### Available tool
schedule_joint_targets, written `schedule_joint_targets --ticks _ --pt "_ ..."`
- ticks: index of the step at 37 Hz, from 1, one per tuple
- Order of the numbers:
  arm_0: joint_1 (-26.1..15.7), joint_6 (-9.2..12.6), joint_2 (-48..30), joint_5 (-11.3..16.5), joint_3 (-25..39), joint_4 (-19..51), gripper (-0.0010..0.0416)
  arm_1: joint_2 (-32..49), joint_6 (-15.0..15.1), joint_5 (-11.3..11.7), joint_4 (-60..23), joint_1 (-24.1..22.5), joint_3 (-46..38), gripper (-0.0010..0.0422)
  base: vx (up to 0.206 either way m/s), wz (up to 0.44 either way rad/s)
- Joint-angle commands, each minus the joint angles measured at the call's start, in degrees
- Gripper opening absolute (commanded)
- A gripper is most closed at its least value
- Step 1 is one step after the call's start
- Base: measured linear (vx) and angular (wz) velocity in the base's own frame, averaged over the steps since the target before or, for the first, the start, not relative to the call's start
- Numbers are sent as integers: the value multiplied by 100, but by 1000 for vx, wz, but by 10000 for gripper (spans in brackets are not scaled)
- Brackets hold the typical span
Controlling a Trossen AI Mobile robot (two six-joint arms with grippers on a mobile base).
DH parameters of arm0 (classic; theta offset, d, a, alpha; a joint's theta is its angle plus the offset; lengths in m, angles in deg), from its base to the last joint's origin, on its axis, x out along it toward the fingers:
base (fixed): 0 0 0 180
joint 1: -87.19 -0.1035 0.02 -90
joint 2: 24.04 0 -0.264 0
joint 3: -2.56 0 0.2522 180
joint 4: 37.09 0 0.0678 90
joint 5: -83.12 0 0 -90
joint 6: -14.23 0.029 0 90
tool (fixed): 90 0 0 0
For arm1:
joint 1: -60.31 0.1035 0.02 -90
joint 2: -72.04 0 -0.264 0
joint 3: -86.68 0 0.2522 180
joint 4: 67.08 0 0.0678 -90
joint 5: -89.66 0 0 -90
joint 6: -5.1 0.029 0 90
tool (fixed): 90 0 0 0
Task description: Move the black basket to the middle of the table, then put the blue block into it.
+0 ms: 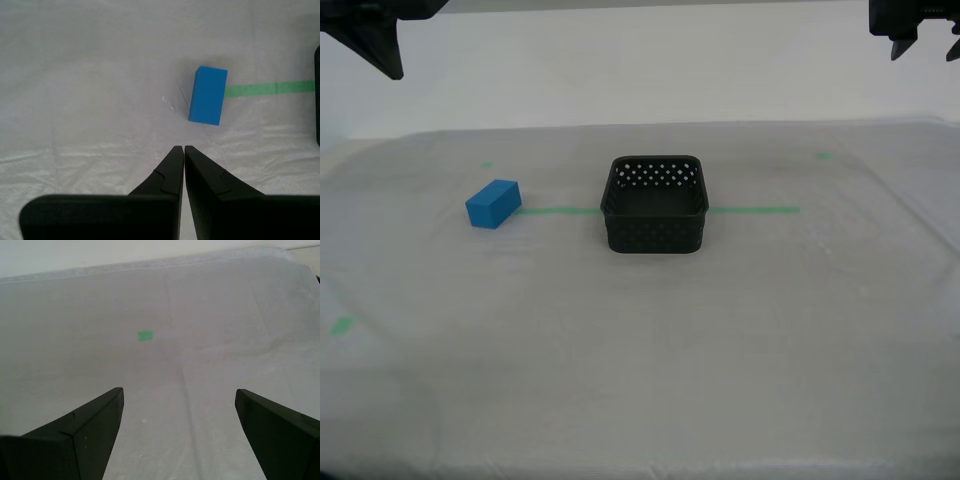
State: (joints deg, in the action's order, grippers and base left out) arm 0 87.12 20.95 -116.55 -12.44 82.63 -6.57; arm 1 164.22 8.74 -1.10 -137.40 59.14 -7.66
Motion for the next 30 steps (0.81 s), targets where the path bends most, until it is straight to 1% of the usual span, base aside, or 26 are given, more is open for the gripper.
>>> schedule_joint_targets --ticks 1,6,11,16,20,24,26,30 --pt "4 15 2 15 7 -7 314 249 50 -15 -4 -66 -170 0 0 0" --pt "2 15 2 15 7 -4 306 660 83 -15 17 -186 -380 0 0 0" --pt "2 15 2 15 7 -4 297 988 31 -15 358 -245 -479 0 0 0" --pt "2 15 2 15 7 -4 302 1178 -7 -20 728 -251 -494 0 0 0" --pt "4 15 2 15 7 -9 312 1252 59 -20 776 -254 -492 0 0 0" --pt "2 15 2 15 4 -11 314 1255 61 -20 682 -258 -476 0 0 0" --pt "4 15 2 15 4 -4 312 1248 33 -17 629 -260 -470 0 0 0" --pt "2 15 2 15 4 -4 303 1246 -188 -17 498 -260 -472 0 0 0"
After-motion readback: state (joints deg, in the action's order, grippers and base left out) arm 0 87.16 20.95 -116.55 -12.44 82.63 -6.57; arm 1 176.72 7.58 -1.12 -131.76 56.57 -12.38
